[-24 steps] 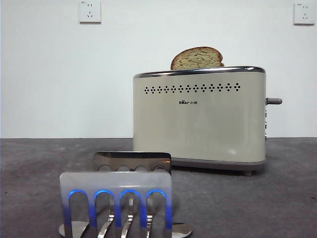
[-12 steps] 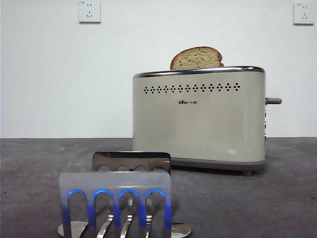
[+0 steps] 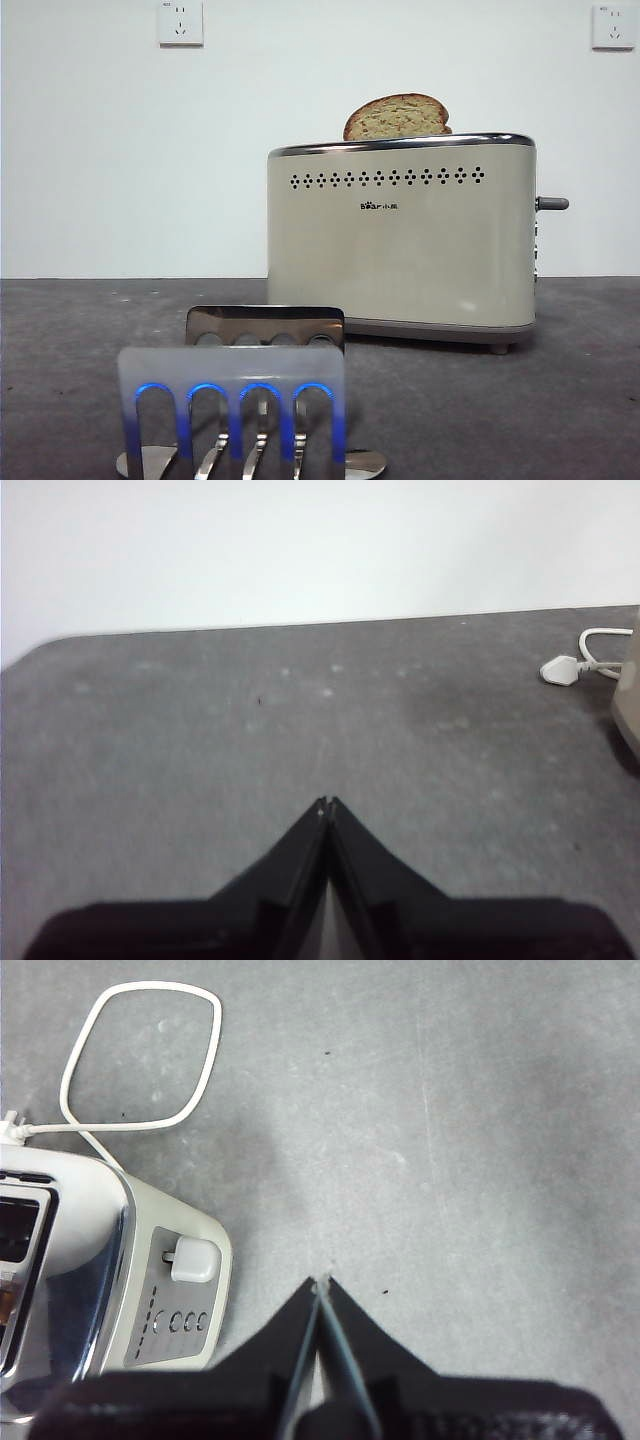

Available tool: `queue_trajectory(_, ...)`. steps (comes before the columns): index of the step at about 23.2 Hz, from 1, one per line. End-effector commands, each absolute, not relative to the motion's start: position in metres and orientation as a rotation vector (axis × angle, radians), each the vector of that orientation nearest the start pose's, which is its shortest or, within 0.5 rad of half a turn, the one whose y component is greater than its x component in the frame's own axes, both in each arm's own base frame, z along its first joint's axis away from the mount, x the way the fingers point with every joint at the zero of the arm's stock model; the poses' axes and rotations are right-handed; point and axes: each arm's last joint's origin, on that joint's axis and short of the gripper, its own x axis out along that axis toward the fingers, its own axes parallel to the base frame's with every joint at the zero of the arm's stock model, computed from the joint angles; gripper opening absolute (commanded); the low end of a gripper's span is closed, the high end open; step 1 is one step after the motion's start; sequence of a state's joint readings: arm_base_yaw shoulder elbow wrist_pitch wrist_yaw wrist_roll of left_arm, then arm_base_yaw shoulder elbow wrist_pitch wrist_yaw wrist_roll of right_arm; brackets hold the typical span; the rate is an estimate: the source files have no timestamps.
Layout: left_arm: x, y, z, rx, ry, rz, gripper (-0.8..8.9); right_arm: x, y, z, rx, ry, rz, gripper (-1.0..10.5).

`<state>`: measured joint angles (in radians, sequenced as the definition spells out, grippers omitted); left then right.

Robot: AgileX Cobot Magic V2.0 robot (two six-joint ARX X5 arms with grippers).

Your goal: Pick up a slice of bread from the rack,put the bread on the toaster,press the button

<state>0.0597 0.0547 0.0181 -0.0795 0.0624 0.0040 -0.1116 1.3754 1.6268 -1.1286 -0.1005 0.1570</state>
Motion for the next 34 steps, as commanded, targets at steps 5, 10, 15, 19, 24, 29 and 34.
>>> queue_trajectory(5,0.096,0.004,0.151,-0.057,0.153,0.01,-0.03,0.253,-0.026,0.407,0.233,0.868,-0.08,0.0)
queue_trajectory(10,0.097,0.004,0.149,-0.058,0.179,0.011,-0.03,0.253,-0.026,0.408,0.233,0.866,-0.081,0.0)
queue_trajectory(15,0.098,0.004,0.147,-0.06,0.201,0.011,-0.03,0.253,-0.026,0.408,0.233,0.866,-0.081,0.0)
queue_trajectory(19,0.099,0.004,0.145,-0.061,0.22,0.012,-0.03,0.246,-0.031,0.409,0.089,0.793,-0.16,0.0)
queue_trajectory(24,0.099,0.004,0.144,-0.061,0.233,0.012,-0.03,0.207,-0.022,0.362,0.012,0.376,-0.164,0.0)
queue_trajectory(29,0.099,0.004,0.144,-0.062,0.238,0.012,-0.03,0.145,-0.016,0.258,-0.029,0.27,-0.162,0.0)
queue_trajectory(34,0.099,0.004,0.144,-0.062,0.238,0.012,-0.03,0.112,-0.013,0.19,-0.076,0.232,-0.156,0.0)
